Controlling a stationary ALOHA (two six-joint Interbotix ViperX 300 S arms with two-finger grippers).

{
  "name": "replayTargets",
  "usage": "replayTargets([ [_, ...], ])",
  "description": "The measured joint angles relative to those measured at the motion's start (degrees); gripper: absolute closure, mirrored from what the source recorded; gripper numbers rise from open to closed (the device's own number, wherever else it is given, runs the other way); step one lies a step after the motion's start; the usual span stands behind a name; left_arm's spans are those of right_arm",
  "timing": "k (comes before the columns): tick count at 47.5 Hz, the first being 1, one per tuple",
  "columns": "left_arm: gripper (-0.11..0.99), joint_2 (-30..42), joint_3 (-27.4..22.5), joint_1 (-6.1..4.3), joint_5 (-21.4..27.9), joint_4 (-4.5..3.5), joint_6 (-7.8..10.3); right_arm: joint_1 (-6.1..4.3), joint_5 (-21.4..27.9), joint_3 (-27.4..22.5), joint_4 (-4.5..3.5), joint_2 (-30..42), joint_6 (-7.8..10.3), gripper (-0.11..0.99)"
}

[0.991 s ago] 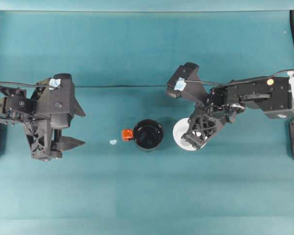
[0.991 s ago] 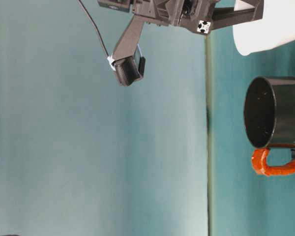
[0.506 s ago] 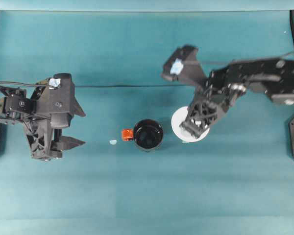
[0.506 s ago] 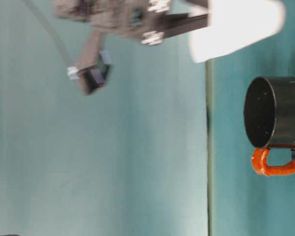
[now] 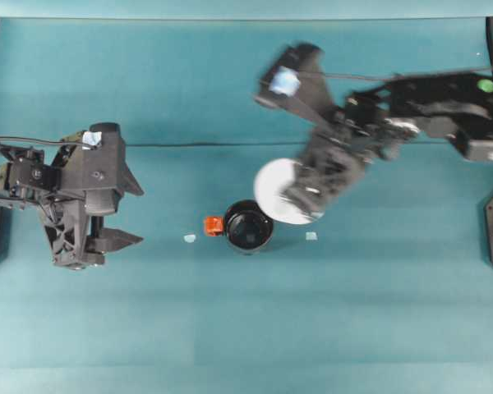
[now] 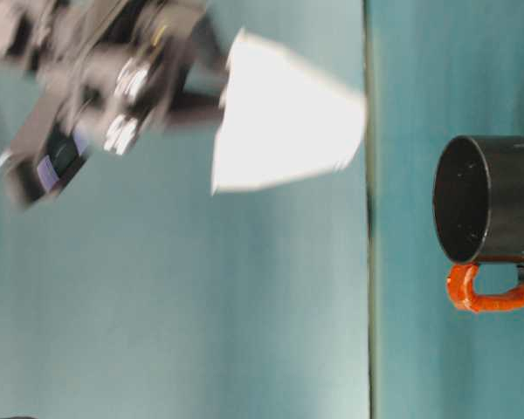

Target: Put the paper cup into the moved red handle cup holder.

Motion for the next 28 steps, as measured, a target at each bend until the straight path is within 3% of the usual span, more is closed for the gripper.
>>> replayTargets([
  [5, -0.08, 0.0, 0.0, 0.09, 0.0, 0.00, 0.00, 0.44, 0.8, -3.3, -1.41, 2.2, -0.09, 0.97],
  [8, -0.08, 0.0, 0.1, 0.00, 0.0, 0.00, 0.00, 0.62, 1.0, -4.7, -1.76, 3.3, -0.79, 0.97],
  [17, -0.08, 0.0, 0.0, 0.00, 0.0, 0.00, 0.00, 1.41, 1.1, -6.1, -1.76, 6.6, -2.46, 0.97],
  [28, -0.08, 0.0, 0.0, 0.00, 0.0, 0.00, 0.00, 2.90, 1.0, -6.0, -1.85, 9.2, -2.55, 0.97],
])
